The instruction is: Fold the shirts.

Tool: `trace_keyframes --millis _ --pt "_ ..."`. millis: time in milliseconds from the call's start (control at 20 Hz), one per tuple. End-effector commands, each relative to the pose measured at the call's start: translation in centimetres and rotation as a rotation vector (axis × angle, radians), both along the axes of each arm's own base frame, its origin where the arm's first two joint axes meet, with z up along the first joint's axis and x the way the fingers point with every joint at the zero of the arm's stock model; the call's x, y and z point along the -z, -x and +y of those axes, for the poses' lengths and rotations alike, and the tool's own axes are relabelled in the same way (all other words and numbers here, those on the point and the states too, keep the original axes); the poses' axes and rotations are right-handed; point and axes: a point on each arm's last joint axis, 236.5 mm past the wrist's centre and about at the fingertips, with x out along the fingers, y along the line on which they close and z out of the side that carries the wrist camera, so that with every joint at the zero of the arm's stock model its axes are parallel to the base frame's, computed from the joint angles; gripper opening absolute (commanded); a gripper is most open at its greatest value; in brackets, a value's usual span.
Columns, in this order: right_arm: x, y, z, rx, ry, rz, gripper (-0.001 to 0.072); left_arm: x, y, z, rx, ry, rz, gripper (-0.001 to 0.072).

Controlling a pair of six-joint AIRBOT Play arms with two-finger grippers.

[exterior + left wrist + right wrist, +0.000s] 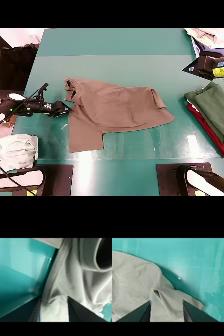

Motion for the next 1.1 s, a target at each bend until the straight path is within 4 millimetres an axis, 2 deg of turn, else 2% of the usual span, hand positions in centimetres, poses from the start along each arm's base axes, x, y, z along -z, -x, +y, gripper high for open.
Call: trace_keyframes --millis 0,50,150,200,350,400,550,700,850,950,1050 --pt "0.0 0.2 0.1 -0.004 0.0 0.007 0.0429 0.6 -0.1 -0.7 0.015 0.003 0.003 0.0416" --pt "0.1 0.4 0.1 -0.008 0.001 0.014 0.0429 0.6 0.0 -0.7 0.014 0.006 0.006 0.0398" --pt "0.5 0.9 0.0 -0.016 0.007 0.041 0.0429 0.5 0.2 -0.9 0.025 0.014 0.01 0.0052" --pt "0.6 1.1 -0.1 -0.016 0.007 0.048 0.0429 0.4 0.3 -1.0 0.029 0.017 0.013 0.0028" --pt "1.3 1.9 -1.2 -0.016 0.013 0.084 0.0429 -0.5 0.5 -1.1 0.07 0.019 0.01 0.0025" --pt "2.2 2.4 -1.7 -0.009 0.007 0.117 0.0429 -1.2 0.5 -1.0 0.101 0.018 0.005 0.0025" --pt "7.4 5.3 -3.4 0.004 -0.025 0.275 0.043 -4.4 -0.5 -0.3 0.148 -0.028 -0.05 0.0025" --pt "12.8 7.4 -4.8 0.009 -0.06 0.38 0.0438 -8.6 -1.8 0.6 0.157 -0.103 -0.185 0.0025" --pt "17.6 9.2 -5.1 0.015 -0.132 0.513 0.0438 -12.1 -1.8 0.7 0.156 -0.142 -0.289 0.0026" --pt "20.1 10.0 -4.5 -0.025 -0.161 0.589 0.0438 -13.2 -1.3 0.5 0.149 -0.142 -0.301 0.0026" --pt "22.2 10.2 -3.8 -0.062 -0.169 0.633 0.0437 -13.2 -0.7 0.3 0.141 -0.122 -0.261 0.0026"
